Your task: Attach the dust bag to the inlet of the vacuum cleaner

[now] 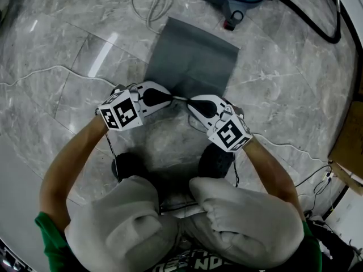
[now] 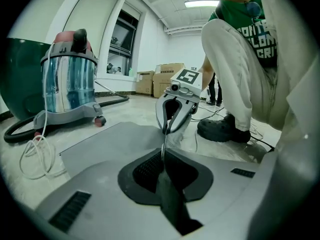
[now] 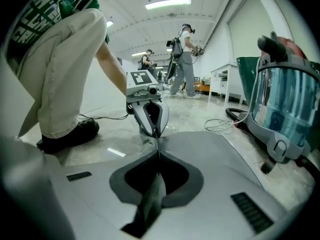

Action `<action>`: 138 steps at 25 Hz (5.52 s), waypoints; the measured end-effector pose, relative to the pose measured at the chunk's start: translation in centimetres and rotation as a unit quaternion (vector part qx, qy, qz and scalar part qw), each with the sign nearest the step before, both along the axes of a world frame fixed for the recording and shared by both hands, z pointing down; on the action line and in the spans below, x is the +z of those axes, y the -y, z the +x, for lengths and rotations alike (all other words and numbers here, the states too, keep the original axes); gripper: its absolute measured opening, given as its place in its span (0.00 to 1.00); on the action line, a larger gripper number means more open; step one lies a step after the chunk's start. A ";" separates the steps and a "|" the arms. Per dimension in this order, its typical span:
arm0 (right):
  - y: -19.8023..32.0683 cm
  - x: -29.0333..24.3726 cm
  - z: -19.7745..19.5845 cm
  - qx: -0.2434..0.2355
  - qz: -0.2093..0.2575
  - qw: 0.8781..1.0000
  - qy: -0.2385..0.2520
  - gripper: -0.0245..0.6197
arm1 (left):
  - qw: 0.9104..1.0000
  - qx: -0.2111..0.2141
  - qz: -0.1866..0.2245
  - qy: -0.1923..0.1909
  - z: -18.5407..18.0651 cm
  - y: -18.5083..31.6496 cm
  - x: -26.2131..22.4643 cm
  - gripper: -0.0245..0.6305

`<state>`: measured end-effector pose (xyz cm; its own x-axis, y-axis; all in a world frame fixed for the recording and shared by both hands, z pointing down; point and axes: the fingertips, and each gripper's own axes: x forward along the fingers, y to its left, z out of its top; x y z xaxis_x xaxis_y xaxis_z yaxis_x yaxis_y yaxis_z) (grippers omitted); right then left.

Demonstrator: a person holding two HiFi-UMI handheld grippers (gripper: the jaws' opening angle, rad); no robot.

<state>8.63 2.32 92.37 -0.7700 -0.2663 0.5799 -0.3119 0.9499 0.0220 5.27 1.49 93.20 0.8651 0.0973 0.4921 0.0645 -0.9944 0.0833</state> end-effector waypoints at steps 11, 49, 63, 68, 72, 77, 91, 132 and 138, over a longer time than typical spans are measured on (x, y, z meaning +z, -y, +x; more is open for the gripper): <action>1.3 0.0 0.5 0.016 -0.055 0.997 0.050 0.07 | 0.999 -0.008 -0.047 -0.011 0.7 0.9 -0.5 0.06; 19.5 -22.2 4.2 0.125 0.162 0.974 0.098 0.07 | 0.983 -0.014 0.175 -0.060 4.1 19.4 -22.2 0.05; 25.1 -28.0 5.3 0.200 0.208 0.952 0.104 0.07 | 0.967 -0.042 0.240 -0.069 4.9 25.9 -28.7 0.07; 26.3 -29.5 5.8 0.220 0.217 0.945 0.108 0.07 | 0.964 -0.051 0.249 -0.073 5.3 27.2 -30.1 0.07; 26.7 -30.1 6.3 0.235 0.219 0.940 0.110 0.07 | 0.962 -0.055 0.259 -0.072 5.8 27.7 -30.8 0.07; 27.4 -30.8 6.9 0.258 0.214 0.934 0.123 0.07 | 0.959 -0.065 0.268 -0.072 6.3 28.5 -31.4 0.07; 28.6 -31.4 7.6 0.268 0.207 0.927 0.162 0.07 | 0.954 -0.085 0.274 -0.080 7.3 30.8 -32.1 0.10; 33.7 -30.8 12.5 0.314 0.200 0.907 0.199 0.07 | 0.941 -0.135 0.291 -0.107 11.9 36.1 -31.8 0.10; 33.0 -31.0 12.8 0.329 0.212 0.902 0.179 0.07 | 0.925 -0.161 0.327 -0.106 11.5 35.7 -31.9 0.11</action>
